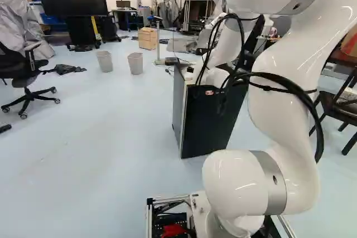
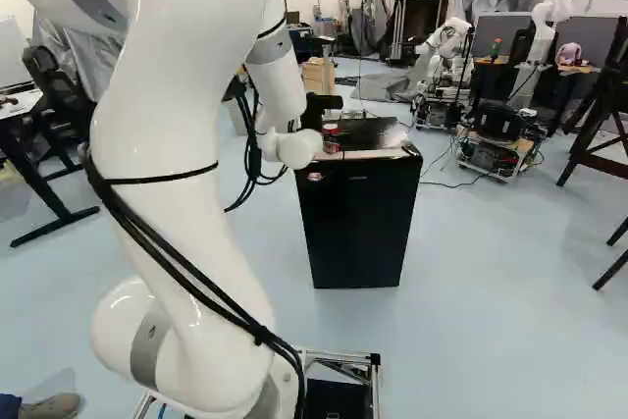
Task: Grab a drink from the fridge
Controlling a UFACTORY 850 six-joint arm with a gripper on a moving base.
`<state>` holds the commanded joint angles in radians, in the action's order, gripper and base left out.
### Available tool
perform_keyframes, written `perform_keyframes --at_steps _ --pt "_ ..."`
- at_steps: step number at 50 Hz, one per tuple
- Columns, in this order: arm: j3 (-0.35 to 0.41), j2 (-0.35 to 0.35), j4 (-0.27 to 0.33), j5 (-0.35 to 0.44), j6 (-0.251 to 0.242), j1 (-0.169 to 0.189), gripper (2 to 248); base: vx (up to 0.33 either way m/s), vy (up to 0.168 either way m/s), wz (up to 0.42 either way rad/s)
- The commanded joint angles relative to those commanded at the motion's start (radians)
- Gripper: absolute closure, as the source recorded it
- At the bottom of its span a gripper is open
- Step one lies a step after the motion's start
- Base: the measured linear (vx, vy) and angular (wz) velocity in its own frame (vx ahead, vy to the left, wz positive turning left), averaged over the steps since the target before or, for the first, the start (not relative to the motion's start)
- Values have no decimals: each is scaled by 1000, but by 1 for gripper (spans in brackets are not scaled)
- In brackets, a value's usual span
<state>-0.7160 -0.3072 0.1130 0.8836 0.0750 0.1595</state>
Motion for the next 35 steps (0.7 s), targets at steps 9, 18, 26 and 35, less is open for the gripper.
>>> perform_keyframes --at_steps 9,18,26,35 --pt "27 22 0 0 0 9 3 0 0 0" --pt "47 39 0 0 0 15 3 0 0 0" --pt "60 51 0 0 0 20 3 0 0 0" --pt "59 50 0 0 0 20 3 0 0 0"
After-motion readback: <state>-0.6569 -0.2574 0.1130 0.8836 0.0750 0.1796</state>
